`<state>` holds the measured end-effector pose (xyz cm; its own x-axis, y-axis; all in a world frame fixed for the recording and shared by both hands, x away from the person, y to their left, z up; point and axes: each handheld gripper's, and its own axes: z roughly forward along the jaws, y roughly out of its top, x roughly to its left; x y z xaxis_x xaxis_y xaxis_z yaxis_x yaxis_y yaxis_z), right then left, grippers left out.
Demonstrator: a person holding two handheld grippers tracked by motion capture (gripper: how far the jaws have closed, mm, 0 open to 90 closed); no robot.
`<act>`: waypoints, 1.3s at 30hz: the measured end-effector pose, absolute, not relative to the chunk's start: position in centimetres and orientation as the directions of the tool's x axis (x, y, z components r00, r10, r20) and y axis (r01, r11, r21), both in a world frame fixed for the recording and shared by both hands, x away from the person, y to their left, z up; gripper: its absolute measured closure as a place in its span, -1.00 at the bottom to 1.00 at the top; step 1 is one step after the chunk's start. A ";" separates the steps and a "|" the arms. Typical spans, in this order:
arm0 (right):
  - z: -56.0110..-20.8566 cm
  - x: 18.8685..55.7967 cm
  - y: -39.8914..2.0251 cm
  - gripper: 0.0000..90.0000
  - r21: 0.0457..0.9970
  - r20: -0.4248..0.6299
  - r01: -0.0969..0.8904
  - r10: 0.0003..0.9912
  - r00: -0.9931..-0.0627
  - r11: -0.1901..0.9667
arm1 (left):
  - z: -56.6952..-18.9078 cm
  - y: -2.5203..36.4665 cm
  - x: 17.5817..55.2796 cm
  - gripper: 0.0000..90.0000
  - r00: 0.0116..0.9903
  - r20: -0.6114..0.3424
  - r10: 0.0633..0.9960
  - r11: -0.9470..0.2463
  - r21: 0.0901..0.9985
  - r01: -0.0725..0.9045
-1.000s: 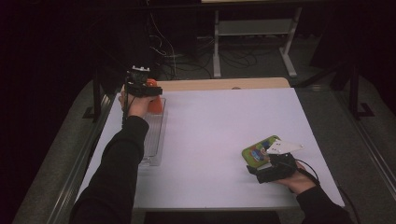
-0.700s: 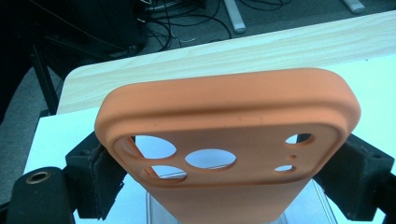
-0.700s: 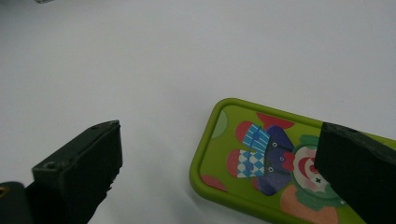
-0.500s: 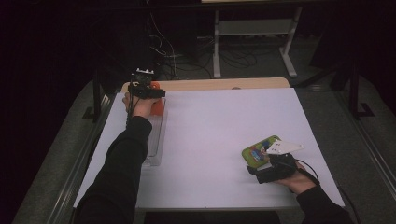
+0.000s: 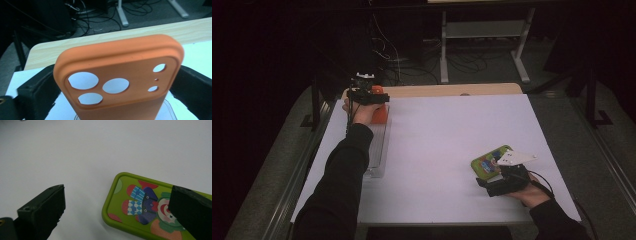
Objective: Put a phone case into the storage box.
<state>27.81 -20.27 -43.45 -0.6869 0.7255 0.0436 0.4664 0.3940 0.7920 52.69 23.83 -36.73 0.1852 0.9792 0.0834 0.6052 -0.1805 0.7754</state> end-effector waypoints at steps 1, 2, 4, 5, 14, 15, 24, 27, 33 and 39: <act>-43.5 27.8 -20.3 -1.00 0.793 0.041 0.464 0.726 -0.687 0.395 | -36.6 23.9 52.6 -1.00 0.191 0.078 0.978 -0.179 0.779 0.601; -43.5 27.8 -20.3 -1.00 0.790 0.044 0.470 0.728 -0.684 0.394 | -36.5 24.0 52.5 -1.00 0.190 0.072 0.979 -0.174 0.779 0.602; -43.5 27.8 -20.4 -1.00 0.792 0.042 0.468 0.730 -0.682 0.392 | -36.0 24.4 52.2 -1.00 0.202 0.071 0.977 -0.180 0.782 0.597; -43.5 27.8 -20.4 -1.00 0.791 0.043 0.469 0.730 -0.682 0.392 | -35.9 24.6 52.1 -1.00 0.208 0.072 0.975 -0.185 0.782 0.595; -43.3 27.6 -20.5 -1.00 0.792 0.042 0.472 0.737 -0.675 0.388 | -34.3 25.3 49.3 -1.00 0.348 -0.007 0.938 -0.222 0.758 0.614; -43.3 27.7 -20.5 -1.00 0.797 0.033 0.461 0.735 -0.678 0.390 | -34.0 25.4 48.9 -1.00 0.363 -0.004 0.932 -0.236 0.753 0.614; -43.0 27.2 -21.0 -1.00 0.806 0.035 0.459 0.743 -0.668 0.375 | -32.5 24.6 45.3 -1.00 0.501 -0.005 0.865 -0.320 0.765 0.559; -42.9 27.2 -21.2 -1.00 0.802 0.040 0.469 0.751 -0.659 0.369 | -32.6 23.9 44.2 -1.00 0.558 -0.021 0.829 -0.346 0.765 0.543; -42.7 27.3 -21.1 -1.00 0.808 0.027 0.455 0.748 -0.663 0.374 | -33.1 21.7 41.7 -1.00 0.662 -0.039 0.749 -0.400 0.769 0.498; -42.5 27.3 -21.1 -1.00 0.812 0.030 0.451 0.745 -0.666 0.370 | -33.4 18.9 39.3 -1.00 0.736 -0.053 0.675 -0.432 0.780 0.453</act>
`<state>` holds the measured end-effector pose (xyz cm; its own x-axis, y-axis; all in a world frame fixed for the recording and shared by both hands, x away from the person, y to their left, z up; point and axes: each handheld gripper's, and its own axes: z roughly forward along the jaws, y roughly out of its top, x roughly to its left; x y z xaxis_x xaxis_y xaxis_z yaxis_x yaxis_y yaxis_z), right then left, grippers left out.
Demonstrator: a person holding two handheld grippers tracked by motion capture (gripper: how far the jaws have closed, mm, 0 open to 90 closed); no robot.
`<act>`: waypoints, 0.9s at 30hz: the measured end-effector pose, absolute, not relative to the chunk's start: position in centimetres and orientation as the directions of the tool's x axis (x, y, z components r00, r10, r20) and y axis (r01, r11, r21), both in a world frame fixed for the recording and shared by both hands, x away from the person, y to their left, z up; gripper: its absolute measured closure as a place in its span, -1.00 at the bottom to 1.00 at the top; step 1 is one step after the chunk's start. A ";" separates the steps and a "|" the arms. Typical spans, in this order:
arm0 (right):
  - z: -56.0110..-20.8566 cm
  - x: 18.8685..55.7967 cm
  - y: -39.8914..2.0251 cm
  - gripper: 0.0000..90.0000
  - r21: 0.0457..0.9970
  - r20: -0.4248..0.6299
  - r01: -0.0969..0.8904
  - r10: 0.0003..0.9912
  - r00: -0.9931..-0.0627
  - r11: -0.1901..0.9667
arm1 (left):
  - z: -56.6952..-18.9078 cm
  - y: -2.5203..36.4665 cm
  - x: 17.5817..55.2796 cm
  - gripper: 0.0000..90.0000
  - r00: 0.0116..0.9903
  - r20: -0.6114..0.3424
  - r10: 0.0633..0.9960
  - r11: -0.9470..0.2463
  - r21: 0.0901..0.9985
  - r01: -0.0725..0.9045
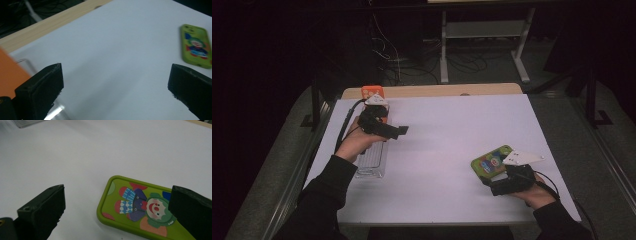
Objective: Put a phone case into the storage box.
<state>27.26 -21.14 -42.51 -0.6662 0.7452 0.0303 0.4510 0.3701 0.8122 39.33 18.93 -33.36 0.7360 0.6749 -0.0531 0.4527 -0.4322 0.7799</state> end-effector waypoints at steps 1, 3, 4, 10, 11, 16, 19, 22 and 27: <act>-42.5 27.3 -21.1 -1.00 0.813 0.028 0.448 0.743 -0.669 0.372 | -33.5 18.5 38.9 -1.00 0.748 -0.057 0.661 -0.435 0.783 0.444; -42.3 27.4 -21.1 -1.00 0.812 0.030 0.451 0.744 -0.667 0.371 | -33.9 17.6 38.0 -1.00 0.767 -0.086 0.636 -0.418 0.797 0.436; -42.2 27.5 -21.1 -1.00 0.809 0.035 0.455 0.743 -0.668 0.371 | -34.1 17.3 37.6 -1.00 0.778 -0.094 0.622 -0.421 0.797 0.433; -41.9 28.3 -21.0 -1.00 0.806 0.033 0.457 0.742 -0.670 0.376 | -35.9 15.6 35.6 -1.00 0.817 -0.096 0.568 -0.454 0.792 0.408; -41.8 28.4 -20.9 -1.00 0.804 0.046 0.467 0.743 -0.668 0.369 | -36.2 15.4 35.3 -1.00 0.823 -0.095 0.561 -0.459 0.792 0.404; -41.5 29.2 -20.8 -1.00 0.802 0.053 0.469 0.740 -0.671 0.368 | -38.0 14.9 33.7 -1.00 0.838 -0.090 0.537 -0.484 0.781 0.394; -41.1 29.8 -20.5 -1.00 0.802 0.077 0.480 0.734 -0.675 0.357 | -39.2 14.6 32.8 -1.00 0.847 -0.095 0.524 -0.489 0.780 0.390; -41.0 30.6 -19.9 -1.00 0.784 0.086 0.496 0.725 -0.684 0.374 | -39.8 14.6 32.4 -1.00 0.850 -0.094 0.518 -0.507 0.766 0.394; -40.9 32.4 -18.6 -0.91 0.738 0.084 0.535 0.731 -0.677 0.410 | -40.2 14.8 32.6 -1.00 0.844 -0.106 0.526 -0.489 0.774 0.402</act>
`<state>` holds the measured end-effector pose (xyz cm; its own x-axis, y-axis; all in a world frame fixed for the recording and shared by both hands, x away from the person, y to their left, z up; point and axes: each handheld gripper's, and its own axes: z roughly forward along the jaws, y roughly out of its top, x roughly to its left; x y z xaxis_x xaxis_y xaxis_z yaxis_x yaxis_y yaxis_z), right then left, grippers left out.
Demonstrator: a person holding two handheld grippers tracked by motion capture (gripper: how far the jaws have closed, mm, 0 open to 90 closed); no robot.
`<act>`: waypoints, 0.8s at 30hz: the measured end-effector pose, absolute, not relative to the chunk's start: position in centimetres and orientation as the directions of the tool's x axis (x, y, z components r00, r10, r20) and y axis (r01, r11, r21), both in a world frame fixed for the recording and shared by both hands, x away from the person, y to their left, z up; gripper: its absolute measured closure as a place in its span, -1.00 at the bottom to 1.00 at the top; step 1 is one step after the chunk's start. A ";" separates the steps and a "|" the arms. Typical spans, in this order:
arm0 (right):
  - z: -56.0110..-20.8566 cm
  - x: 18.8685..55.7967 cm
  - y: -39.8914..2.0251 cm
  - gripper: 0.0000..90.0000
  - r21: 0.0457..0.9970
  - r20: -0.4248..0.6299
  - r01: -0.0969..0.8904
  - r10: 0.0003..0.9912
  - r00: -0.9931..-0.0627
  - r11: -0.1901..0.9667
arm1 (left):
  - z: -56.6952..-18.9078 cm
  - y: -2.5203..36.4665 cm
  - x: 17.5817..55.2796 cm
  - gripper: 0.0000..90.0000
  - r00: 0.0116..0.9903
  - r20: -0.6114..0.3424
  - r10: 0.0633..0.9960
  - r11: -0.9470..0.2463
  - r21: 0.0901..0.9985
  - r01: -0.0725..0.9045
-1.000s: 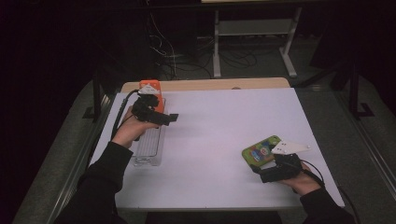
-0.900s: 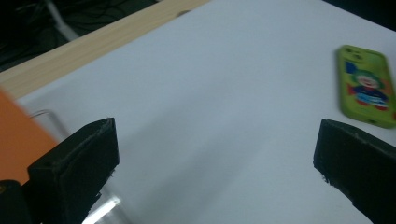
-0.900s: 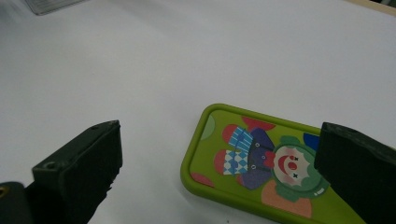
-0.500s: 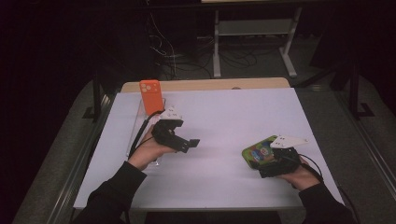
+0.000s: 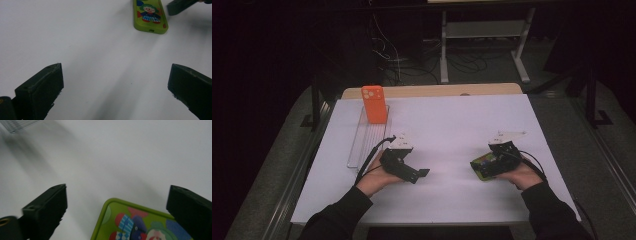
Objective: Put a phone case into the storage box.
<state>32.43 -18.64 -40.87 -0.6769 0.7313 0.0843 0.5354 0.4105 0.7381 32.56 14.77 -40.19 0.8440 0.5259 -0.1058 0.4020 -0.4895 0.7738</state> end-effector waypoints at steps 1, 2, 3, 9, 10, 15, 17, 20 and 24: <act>-40.9 32.8 -18.4 -0.81 0.729 0.081 0.544 0.735 -0.673 0.417 | -40.2 14.7 32.6 -1.00 0.841 -0.114 0.530 -0.478 0.779 0.406; -40.9 33.4 -18.0 -0.63 0.717 0.070 0.547 0.736 -0.674 0.432 | -40.2 14.9 32.6 -1.00 0.843 -0.104 0.528 -0.489 0.774 0.402; -41.0 33.8 -17.7 -0.57 0.707 0.078 0.555 0.732 -0.677 0.438 | -40.2 14.9 32.7 -1.00 0.842 -0.104 0.529 -0.490 0.773 0.403; -41.6 35.4 -16.4 0.08 0.649 0.080 0.605 0.749 -0.658 0.462 | -40.5 14.7 32.6 -1.00 0.837 -0.121 0.534 -0.476 0.775 0.415; -41.8 35.7 -16.2 0.21 0.645 0.078 0.604 0.746 -0.661 0.468 | -40.4 14.7 32.6 -1.00 0.839 -0.117 0.531 -0.483 0.772 0.413; -42.5 36.3 -15.4 0.76 0.601 0.093 0.637 0.749 -0.657 0.484 | -40.4 14.8 32.7 -1.00 0.842 -0.111 0.529 -0.488 0.771 0.409; -42.6 36.4 -15.3 0.90 0.589 0.097 0.644 0.748 -0.657 0.489 | -40.5 14.8 32.7 -1.00 0.842 -0.113 0.528 -0.488 0.771 0.409; -42.9 36.4 -15.1 0.96 0.571 0.094 0.642 0.736 -0.670 0.511 | -40.5 14.8 32.7 -1.00 0.844 -0.111 0.525 -0.492 0.770 0.407; -43.1 36.4 -14.9 0.96 0.550 0.102 0.651 0.731 -0.674 0.523 | -40.5 14.8 32.7 -1.00 0.844 -0.111 0.525 -0.496 0.765 0.410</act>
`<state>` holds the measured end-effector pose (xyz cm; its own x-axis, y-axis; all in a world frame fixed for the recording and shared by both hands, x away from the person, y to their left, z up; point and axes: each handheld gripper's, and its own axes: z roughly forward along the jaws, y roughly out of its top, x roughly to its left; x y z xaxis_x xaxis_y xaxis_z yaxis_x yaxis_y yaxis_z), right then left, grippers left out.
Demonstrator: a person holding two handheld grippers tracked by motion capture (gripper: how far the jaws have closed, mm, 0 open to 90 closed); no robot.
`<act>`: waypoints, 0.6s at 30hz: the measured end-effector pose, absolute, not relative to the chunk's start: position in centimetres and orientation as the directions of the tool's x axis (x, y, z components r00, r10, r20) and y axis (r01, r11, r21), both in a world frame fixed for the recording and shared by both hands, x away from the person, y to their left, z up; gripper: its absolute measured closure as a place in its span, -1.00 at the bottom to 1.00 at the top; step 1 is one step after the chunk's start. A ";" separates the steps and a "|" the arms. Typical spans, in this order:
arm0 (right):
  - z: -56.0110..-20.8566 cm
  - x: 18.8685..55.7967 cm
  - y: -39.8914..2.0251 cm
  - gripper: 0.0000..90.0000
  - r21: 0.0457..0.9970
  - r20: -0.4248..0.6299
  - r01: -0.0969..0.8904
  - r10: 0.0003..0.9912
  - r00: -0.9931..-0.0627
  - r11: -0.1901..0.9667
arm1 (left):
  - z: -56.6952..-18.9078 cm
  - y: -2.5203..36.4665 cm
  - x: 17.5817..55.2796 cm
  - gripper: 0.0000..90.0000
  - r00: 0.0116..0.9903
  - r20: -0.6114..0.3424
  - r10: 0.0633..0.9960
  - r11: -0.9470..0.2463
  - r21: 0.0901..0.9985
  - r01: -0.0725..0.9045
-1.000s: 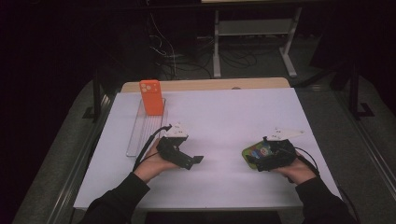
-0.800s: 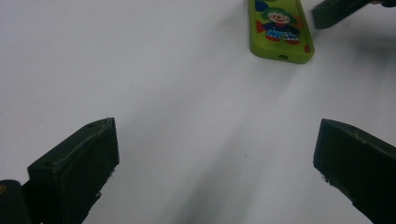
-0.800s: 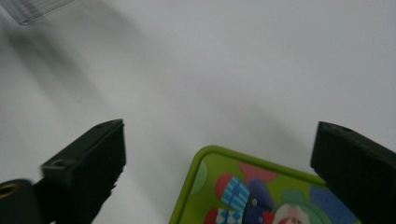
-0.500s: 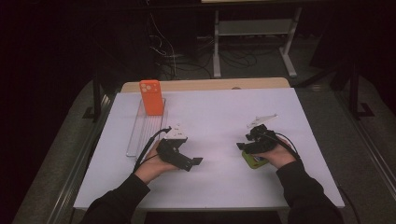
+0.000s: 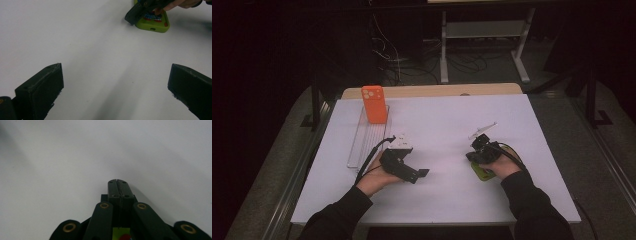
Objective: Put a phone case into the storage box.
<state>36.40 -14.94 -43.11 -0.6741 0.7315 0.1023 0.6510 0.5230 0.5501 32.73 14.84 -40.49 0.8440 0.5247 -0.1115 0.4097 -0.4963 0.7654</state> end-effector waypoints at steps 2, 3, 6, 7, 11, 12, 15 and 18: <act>-43.1 36.3 -14.9 0.96 0.544 0.098 0.651 0.731 -0.676 0.529 | -40.5 14.8 32.7 -1.00 0.844 -0.113 0.525 -0.498 0.763 0.412; -43.2 36.2 -14.9 0.96 0.543 0.091 0.646 0.728 -0.680 0.536 | -40.5 14.8 32.7 -1.00 0.844 -0.115 0.524 -0.497 0.763 0.412; -43.2 35.9 -15.0 0.96 0.537 0.104 0.657 0.732 -0.673 0.529 | -40.5 14.7 32.6 -1.00 0.844 -0.119 0.523 -0.496 0.763 0.415; -43.2 35.8 -15.1 0.96 0.534 0.101 0.657 0.731 -0.674 0.532 | -40.5 14.7 32.6 -1.00 0.845 -0.115 0.522 -0.500 0.761 0.413; -43.1 35.2 -15.5 0.96 0.526 0.099 0.665 0.738 -0.667 0.530 | -40.5 14.7 32.6 -1.00 0.850 -0.112 0.515 -0.508 0.758 0.408; -43.1 35.0 -15.7 0.96 0.523 0.096 0.665 0.738 -0.668 0.533 | -40.5 14.7 32.6 -1.00 0.850 -0.112 0.514 -0.509 0.758 0.408; -43.1 34.3 -16.4 0.96 0.519 0.094 0.667 0.740 -0.667 0.535 | -40.5 14.7 32.6 -1.00 0.851 -0.112 0.513 -0.508 0.760 0.406; -43.0 33.6 -17.1 0.96 0.512 0.094 0.673 0.744 -0.661 0.533 | -40.5 14.7 32.6 -1.00 0.853 -0.113 0.510 -0.509 0.760 0.405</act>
